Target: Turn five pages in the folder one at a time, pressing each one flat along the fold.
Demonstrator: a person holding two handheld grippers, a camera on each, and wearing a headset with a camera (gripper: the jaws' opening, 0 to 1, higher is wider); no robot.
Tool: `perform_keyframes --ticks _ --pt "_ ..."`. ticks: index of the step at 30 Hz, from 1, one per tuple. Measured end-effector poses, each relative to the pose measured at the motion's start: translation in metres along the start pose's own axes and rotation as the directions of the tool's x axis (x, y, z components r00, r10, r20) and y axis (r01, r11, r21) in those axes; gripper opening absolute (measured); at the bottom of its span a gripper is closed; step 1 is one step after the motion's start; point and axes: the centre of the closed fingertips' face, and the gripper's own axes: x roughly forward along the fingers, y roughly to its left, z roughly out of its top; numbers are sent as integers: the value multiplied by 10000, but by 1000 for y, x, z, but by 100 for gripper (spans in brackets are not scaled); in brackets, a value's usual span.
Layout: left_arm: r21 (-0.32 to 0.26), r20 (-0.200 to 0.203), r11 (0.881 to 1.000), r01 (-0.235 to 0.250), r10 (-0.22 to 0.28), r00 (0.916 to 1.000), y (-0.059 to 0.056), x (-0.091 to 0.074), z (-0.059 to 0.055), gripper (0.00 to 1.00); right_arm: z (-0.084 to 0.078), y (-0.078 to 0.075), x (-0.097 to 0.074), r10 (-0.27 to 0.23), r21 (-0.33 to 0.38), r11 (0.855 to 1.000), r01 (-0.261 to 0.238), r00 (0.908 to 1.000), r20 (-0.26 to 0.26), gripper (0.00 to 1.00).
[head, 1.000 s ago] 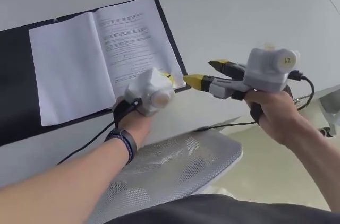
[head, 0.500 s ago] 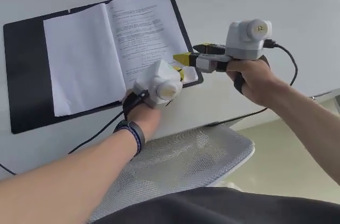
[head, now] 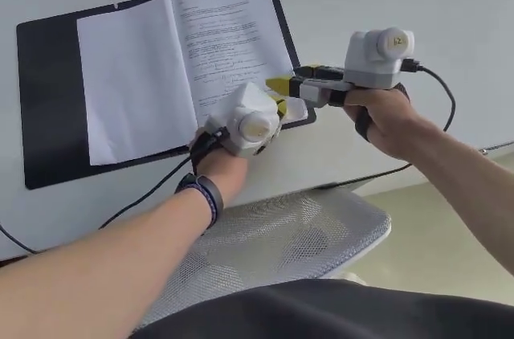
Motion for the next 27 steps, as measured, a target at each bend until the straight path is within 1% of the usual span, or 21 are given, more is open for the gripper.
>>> perform_keyframes --ticks 2,4,8,11,13,19,23,24,25,26,27 --pt "-20 45 10000 8 -8 10000 0 0 0 0 0 -2 1 -79 62 9999 79 10000 20 48" --pt "-24 52 10000 20 -20 10000 0 0 0 0 0 -1 1 -16 158 9999 15 10000 61 47" --pt "-54 81 10000 62 -62 9999 0 0 0 0 0 1 2 31 98 9999 -31 10000 51 48" --pt "-87 75 9999 62 -61 10000 0 0 0 0 2 0 0 39 146 9999 -41 9999 157 46" --pt "-164 74 9998 71 -70 9999 0 0 0 0 3 -1 0 88 364 9993 -98 9996 276 45" --pt "-260 90 9996 93 -90 9999 0 1 -1 0 4 -9 0 91 935 9955 -134 9989 454 37" --pt "-262 50 9996 137 -135 9999 -1 1 0 0 5 -11 1 120 1034 9945 -173 9986 513 29" --pt "-267 46 9995 154 -152 9999 -1 1 0 0 4 -11 3 221 1128 9932 -269 9988 438 24" --pt "-291 46 9994 169 -168 9998 0 1 0 0 4 -12 3 215 1120 9934 -261 9989 421 20" --pt "-306 47 9994 173 -171 9998 0 1 0 0 -1 -16 5 -12 868 9962 4 10000 86 18" --pt "-293 44 9994 176 -175 9998 0 1 0 0 -7 -20 6 -204 511 9985 217 9994 -273 18"
